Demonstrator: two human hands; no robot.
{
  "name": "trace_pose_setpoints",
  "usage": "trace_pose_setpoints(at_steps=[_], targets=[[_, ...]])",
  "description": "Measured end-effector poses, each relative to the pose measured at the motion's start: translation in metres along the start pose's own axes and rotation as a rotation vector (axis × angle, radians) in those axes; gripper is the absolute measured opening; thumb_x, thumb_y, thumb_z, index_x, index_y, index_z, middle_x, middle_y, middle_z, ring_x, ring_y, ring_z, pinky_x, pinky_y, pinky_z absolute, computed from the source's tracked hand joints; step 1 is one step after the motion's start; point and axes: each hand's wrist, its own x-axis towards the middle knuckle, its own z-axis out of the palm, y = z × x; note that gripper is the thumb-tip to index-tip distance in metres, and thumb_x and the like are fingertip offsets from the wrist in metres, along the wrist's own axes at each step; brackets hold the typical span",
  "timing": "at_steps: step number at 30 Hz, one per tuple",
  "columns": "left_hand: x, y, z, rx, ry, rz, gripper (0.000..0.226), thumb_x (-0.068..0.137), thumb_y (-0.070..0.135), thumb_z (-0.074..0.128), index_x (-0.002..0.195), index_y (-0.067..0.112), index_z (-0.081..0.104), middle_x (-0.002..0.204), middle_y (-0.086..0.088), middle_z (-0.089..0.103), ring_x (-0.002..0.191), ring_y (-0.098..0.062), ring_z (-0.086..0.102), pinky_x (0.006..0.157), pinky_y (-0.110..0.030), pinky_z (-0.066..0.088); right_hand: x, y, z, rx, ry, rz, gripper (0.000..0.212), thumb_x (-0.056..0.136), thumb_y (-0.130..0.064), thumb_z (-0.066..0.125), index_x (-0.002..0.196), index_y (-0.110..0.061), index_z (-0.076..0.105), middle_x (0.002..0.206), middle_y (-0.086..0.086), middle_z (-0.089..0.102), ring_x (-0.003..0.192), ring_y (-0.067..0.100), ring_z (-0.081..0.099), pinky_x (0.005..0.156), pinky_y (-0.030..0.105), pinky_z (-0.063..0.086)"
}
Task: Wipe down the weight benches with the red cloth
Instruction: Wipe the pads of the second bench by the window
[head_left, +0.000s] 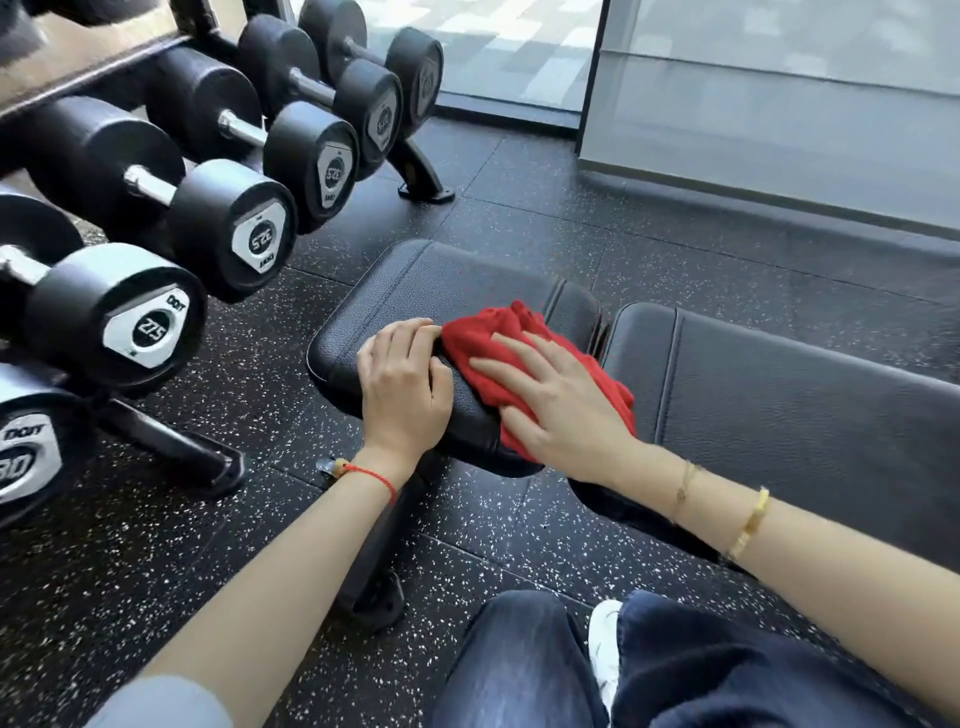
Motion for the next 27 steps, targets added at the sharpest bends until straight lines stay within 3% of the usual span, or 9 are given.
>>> trace_pose_setpoints(at_steps=[4,11,20,27], targets=[[-0.001,0.0,0.001,0.002,0.002,0.003,0.039,0.085,0.023,0.04,0.114,0.016,0.064,0.124,-0.002,0.062,0.12,-0.027,0.053,0.106,-0.046,0.034,-0.01,0.008,-0.003,-0.045,-0.015,0.014,0.055,0.094,-0.037,0.045,0.148,-0.038,0.035,0.16,-0.006,0.027,0.149,0.022,0.02,0.123,0.041,0.012],[-0.002,0.001,0.0,0.027,-0.023,0.007,0.036,0.088,0.02,0.043,0.117,0.013,0.063,0.127,-0.004,0.061,0.122,-0.027,0.051,0.109,-0.045,0.033,0.017,0.056,-0.017,-0.121,0.116,0.425,0.056,0.095,-0.038,0.044,0.15,-0.031,0.034,0.16,0.004,0.026,0.148,0.027,0.02,0.123,0.041,0.009],[-0.005,0.044,-0.001,-0.134,-0.108,0.015,0.033,0.093,0.026,0.049,0.12,0.012,0.064,0.13,-0.007,0.059,0.128,-0.026,0.048,0.114,-0.049,0.031,-0.087,0.038,-0.028,-0.045,0.095,0.316,0.052,0.092,-0.038,0.047,0.144,-0.036,0.044,0.156,-0.007,0.034,0.147,0.024,0.024,0.123,0.041,0.012],[-0.013,0.114,0.027,-0.154,-0.204,0.156,0.031,0.092,0.023,0.055,0.121,0.017,0.064,0.13,-0.002,0.06,0.127,-0.023,0.05,0.113,-0.044,0.032,-0.04,0.089,-0.038,-0.076,0.179,0.581,0.051,0.095,-0.036,0.047,0.146,-0.034,0.041,0.161,0.0,0.026,0.148,0.028,0.021,0.123,0.041,0.009]])
